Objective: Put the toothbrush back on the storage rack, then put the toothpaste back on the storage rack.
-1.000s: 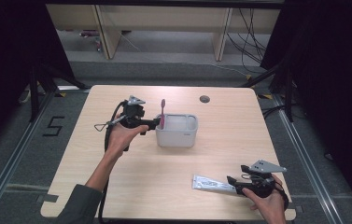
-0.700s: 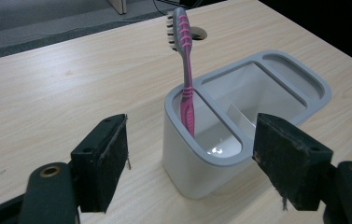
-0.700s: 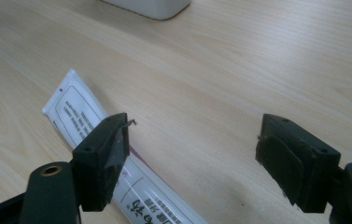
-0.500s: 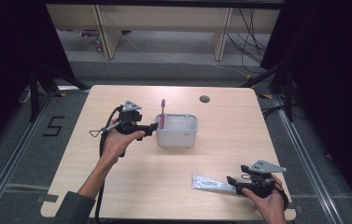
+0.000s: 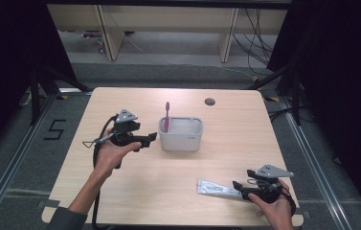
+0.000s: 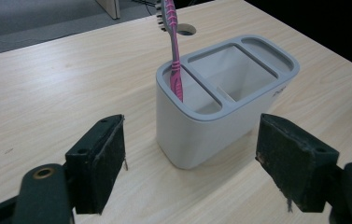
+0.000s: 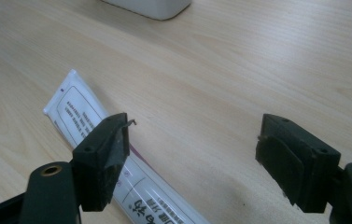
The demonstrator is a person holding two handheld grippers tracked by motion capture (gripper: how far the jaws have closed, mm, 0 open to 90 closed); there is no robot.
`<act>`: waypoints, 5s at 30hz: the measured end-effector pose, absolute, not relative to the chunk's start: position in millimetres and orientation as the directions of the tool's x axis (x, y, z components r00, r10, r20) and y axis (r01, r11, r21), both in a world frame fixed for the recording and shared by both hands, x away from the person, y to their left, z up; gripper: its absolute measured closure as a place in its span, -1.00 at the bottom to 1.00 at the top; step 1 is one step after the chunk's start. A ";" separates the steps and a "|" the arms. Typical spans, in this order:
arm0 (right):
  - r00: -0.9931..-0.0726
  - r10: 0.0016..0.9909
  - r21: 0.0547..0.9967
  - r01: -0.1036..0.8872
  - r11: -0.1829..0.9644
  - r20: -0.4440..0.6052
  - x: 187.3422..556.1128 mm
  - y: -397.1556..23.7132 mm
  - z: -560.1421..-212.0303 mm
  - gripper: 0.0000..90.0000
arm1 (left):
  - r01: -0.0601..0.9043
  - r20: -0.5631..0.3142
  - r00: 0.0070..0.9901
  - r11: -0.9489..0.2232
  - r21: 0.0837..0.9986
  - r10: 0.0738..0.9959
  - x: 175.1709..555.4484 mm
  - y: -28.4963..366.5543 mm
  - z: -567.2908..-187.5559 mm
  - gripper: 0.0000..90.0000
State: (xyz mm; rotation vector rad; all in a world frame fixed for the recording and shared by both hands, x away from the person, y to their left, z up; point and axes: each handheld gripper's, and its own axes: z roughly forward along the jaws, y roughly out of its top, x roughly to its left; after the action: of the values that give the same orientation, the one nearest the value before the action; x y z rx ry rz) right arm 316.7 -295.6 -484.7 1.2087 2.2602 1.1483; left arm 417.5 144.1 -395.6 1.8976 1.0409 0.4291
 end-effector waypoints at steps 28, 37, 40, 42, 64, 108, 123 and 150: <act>-0.572 0.812 0.773 0.564 0.290 0.113 315.2 -294.5 -485.4 -0.42 | 0.480 -0.153 0.595 -0.197 0.855 0.789 374.2 171.6 -414.3 -0.51; -0.585 0.806 0.773 0.552 0.313 0.092 314.9 -293.8 -485.0 -0.42 | 0.485 -0.148 0.593 -0.205 0.850 0.791 365.9 174.6 -429.4 -0.51; -0.597 0.799 0.779 0.536 0.327 0.075 315.6 -293.1 -485.8 -0.42 | 0.495 -0.149 0.599 -0.218 0.841 0.786 361.9 174.6 -437.9 -0.51; -0.594 0.801 0.773 0.539 0.335 0.067 314.8 -292.2 -485.5 -0.42 | 0.503 -0.145 0.598 -0.228 0.833 0.788 359.9 174.8 -442.1 -0.51; -0.588 0.803 0.767 0.559 0.315 0.098 312.6 -288.6 -485.9 -0.42 | 0.510 -0.141 0.591 -0.233 0.828 0.794 332.0 194.2 -459.7 -0.52; -0.606 0.792 0.772 0.536 0.342 0.071 314.7 -291.4 -486.3 -0.42 | 0.516 -0.095 0.646 -0.342 0.785 0.757 275.8 198.9 -491.3 -0.53; -0.612 0.788 0.770 0.537 0.345 0.074 313.7 -290.0 -486.9 -0.42 | 0.516 -0.057 0.661 -0.398 0.759 0.748 258.1 197.1 -498.9 -0.58; -0.677 0.736 0.757 0.489 0.433 0.016 315.3 -283.5 -473.5 -0.44 | 0.529 -0.032 0.667 -0.443 0.724 0.744 251.3 195.3 -504.6 -0.65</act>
State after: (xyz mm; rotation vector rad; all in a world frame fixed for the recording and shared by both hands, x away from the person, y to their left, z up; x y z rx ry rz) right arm 315.3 -283.5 -473.5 1.0525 2.3743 1.0971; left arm 251.3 195.3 -504.6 2.1505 0.9781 0.3788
